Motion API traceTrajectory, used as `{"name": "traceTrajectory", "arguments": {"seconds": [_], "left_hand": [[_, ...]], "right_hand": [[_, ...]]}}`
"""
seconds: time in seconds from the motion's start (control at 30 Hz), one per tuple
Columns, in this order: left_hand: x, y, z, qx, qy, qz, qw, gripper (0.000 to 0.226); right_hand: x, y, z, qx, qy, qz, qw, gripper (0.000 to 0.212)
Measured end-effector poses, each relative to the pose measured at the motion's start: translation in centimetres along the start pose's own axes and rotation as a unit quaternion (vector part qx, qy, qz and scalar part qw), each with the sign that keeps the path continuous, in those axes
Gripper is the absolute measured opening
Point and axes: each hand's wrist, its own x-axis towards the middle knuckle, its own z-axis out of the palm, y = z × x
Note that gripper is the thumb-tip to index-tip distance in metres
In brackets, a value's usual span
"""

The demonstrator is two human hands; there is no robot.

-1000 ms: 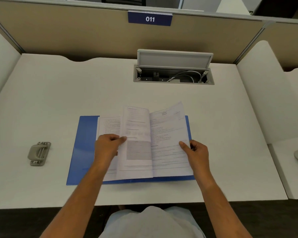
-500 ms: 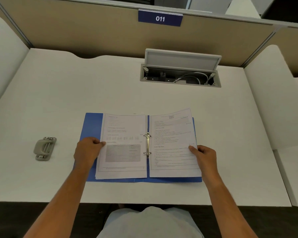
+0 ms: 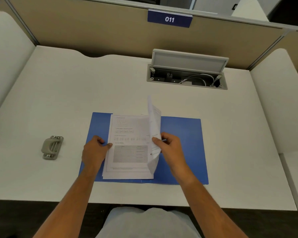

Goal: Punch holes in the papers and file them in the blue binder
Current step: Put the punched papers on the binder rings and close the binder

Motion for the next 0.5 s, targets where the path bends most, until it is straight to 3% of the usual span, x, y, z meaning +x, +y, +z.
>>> {"name": "traceTrajectory", "arguments": {"seconds": [0.27, 0.33, 0.4, 0.5], "left_hand": [[0.7, -0.4, -0.4, 0.033, -0.016, 0.014, 0.999, 0.029], [0.8, -0.6, -0.6, 0.037, -0.022, 0.019, 0.999, 0.028], [0.9, -0.5, -0.7, 0.040, -0.023, 0.022, 0.999, 0.019], [1.1, -0.5, -1.0, 0.041, -0.029, 0.019, 0.999, 0.014]], "right_hand": [[0.4, 2.9, 9.8, -0.231, -0.049, -0.068, 0.969, 0.016], [0.4, 3.5, 11.3, -0.270, -0.059, -0.079, 0.958, 0.028], [0.2, 4.0, 12.1, -0.276, -0.050, -0.104, 0.954, 0.042], [0.2, 5.3, 11.7, -0.308, 0.015, -0.159, 0.938, 0.040]]}}
